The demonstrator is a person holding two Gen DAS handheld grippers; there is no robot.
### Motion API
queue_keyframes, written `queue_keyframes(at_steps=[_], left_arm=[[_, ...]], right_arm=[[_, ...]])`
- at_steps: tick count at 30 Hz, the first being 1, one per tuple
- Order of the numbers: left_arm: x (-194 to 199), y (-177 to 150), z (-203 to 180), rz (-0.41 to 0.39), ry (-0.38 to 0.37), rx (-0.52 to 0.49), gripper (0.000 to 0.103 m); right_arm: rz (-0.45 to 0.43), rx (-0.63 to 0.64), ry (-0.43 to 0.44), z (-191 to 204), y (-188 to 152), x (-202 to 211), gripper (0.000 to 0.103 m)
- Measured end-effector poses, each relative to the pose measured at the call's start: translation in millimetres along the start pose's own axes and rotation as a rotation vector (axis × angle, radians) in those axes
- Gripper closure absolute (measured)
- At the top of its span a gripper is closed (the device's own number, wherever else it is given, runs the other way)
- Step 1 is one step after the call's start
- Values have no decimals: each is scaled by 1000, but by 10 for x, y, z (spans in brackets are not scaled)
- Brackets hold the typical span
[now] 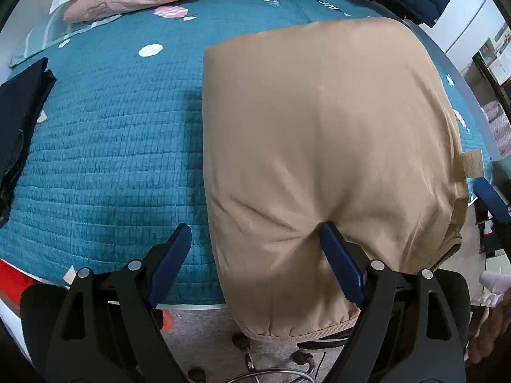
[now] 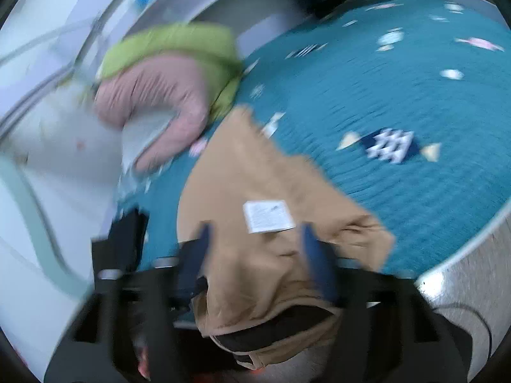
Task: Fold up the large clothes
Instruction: 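Fold the hem up over the jacket with both tools and release, then grasp the folded tan jacket bundle with the left tool while the right tool grips it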
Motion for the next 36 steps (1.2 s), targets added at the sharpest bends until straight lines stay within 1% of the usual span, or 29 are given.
queue_keyframes(at_steps=[1, 2, 4, 6, 7, 8, 10, 12, 14, 15, 16, 17, 18, 19, 20, 21, 22, 23, 24, 26, 28, 29, 32, 34, 36], left_arm=[[-1, 1, 2, 0, 3, -4, 20], [-7, 5, 0, 1, 4, -8, 20], [-16, 0, -13, 4, -2, -6, 19], [-66, 9, -34, 22, -30, -3, 14], [-111, 14, -80, 37, -62, -7, 13], [-138, 20, -110, 45, -77, -10, 13], [-181, 55, -143, 48, -66, -10, 13], [-188, 86, -152, 48, -60, -4, 13], [-180, 109, -144, 47, -59, -2, 13], [-176, 116, -139, 46, -61, -5, 12], [-173, 120, -131, 46, -62, -6, 12], [-173, 117, -129, 47, -63, -5, 12], [-175, 112, -133, 47, -65, -4, 12], [-178, 111, -135, 45, -61, -4, 12], [-175, 117, -137, 43, -58, -5, 12], [-170, 114, -136, 41, -57, -7, 12], [-168, 120, -144, 42, -57, -8, 12], [-162, 125, -141, 43, -57, -8, 12], [-158, 123, -148, 42, -57, -9, 12], [-135, 125, -144, 40, -63, -10, 12], [-95, 126, -128, 30, -80, -4, 12], [-61, 130, -101, 21, -95, 6, 12], [47, 140, 24, -12, -147, 59, 12], [100, 127, 170, -28, -171, 104, 12], [89, 95, 274, -20, -181, 139, 12]], right_arm=[[36, -3, 25, -14, -31, -124, 84], [73, -9, -6, -95, -70, -256, 92], [129, -40, -81, -310, -142, -441, 102], [168, -140, -108, -602, -200, -620, 103], [166, -152, -117, -664, -210, -646, 103], [164, -162, -126, -731, -211, -681, 103], [175, -191, -108, -760, -199, -704, 103], [179, -181, -91, -713, -165, -655, 103], [150, -198, -52, -648, -117, -487, 94], [115, -201, -45, -630, -74, -330, 82], [77, -192, -39, -608, -47, -213, 72], [19, -175, -35, -589, -16, -58, 50], [-10, -160, -64, -603, -12, 29, 35], [-19, -144, -118, -633, -16, 69, 31], [-21, -133, -164, -658, -22, 72, 30], [-8, -132, -189, -719, -44, 47, 29], [41, -170, -183, -802, -100, -36, 29], [96, -222, -205, -902, -178, -118, 29], [143, -246, -203, -965, -231, -202, 29], [204, -288, -148, -1010, -301, -392, 29], [243, -372, -54, -1057, -354, -509, 29], [250, -420, 4, -1084, -353, -574, 29], [270, -477, 80, -1099, -348, -698, 25], [272, -489, 92, -1117, -335, -742, 23], [272, -477, 96, -1090, -316, -773, 21]])
Point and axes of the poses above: each gripper's, at about its wrist camera, not at the fingertips, and x roughly against the way its jaws point, z to its left, y to its top, the point moved 7 cm from there along -x, roughly the way its jaws point, and after that the axes turned 1 degree about y, right-handed, at the moved point
